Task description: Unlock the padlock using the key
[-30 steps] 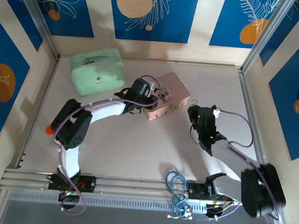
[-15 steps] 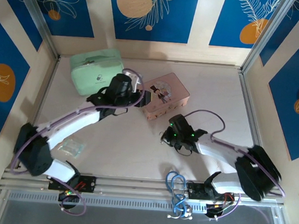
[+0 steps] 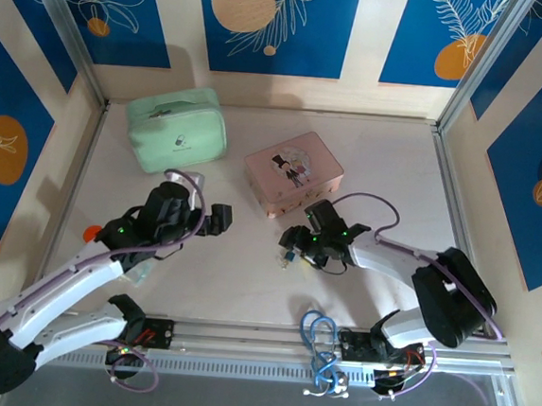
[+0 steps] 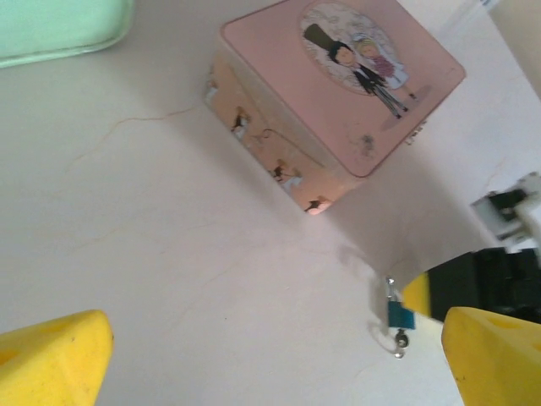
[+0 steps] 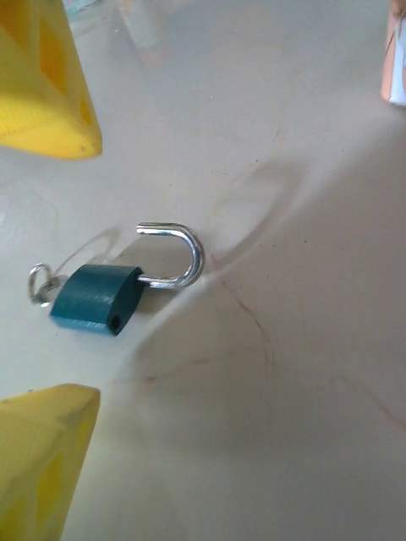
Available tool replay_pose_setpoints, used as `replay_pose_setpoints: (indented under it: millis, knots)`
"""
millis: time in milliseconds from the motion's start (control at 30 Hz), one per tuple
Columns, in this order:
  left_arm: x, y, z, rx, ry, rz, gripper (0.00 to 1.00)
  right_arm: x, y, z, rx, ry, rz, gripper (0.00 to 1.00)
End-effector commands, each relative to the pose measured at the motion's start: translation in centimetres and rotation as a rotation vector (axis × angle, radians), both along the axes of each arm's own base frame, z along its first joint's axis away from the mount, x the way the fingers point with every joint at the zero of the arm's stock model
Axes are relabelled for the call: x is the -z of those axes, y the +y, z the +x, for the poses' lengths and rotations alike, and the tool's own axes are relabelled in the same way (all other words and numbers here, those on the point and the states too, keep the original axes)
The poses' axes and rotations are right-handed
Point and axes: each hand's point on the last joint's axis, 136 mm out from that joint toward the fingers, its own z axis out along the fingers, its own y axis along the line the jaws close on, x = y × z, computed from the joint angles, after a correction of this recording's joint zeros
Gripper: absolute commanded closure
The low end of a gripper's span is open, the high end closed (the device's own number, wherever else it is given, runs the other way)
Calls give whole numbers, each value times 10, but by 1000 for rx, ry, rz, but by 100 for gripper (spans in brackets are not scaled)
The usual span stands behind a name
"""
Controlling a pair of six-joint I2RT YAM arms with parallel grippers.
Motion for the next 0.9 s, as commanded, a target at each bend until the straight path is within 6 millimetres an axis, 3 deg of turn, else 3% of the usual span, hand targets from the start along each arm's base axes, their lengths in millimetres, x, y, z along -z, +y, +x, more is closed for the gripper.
replay_pose_setpoints:
  millis: [0, 67, 167, 267, 300, 367, 500, 600, 667, 767, 867]
  knots:
    - [0, 24, -2, -77, -9, 79, 0, -36, -19, 1, -26, -87, -54, 24]
    - [-9, 34, 2, -109, -42, 133, 0, -67, -38, 8, -9, -184, -102, 23]
    - [-18, 69, 15, -259, -103, 289, 1, -119, -76, 23, 53, -381, -190, 20]
    - [-8, 94, 34, -350, -168, 493, 1, -161, -116, 41, 144, -597, -278, 2]
    - [-1, 98, 42, -359, -208, 561, 1, -167, -133, 47, 208, -653, -317, 1]
    - [11, 111, 56, -428, -306, 636, 1, -162, -165, 53, 340, -705, -390, 1]
    - [29, 142, 76, -518, -459, 625, 1, -143, -193, 71, 289, -866, -494, 1]
    - [40, 157, 89, -516, -442, 660, 1, -110, -240, 77, 437, -740, -693, 1]
    - [53, 165, 97, -507, -413, 681, 1, -90, -258, 84, 476, -670, -792, 1]
    - [85, 179, 106, -507, -338, 632, 1, -70, -258, 107, 450, -682, -830, 1]
    - [91, 181, 122, -470, -320, 580, 1, -72, -232, 133, 320, -829, -763, 1]
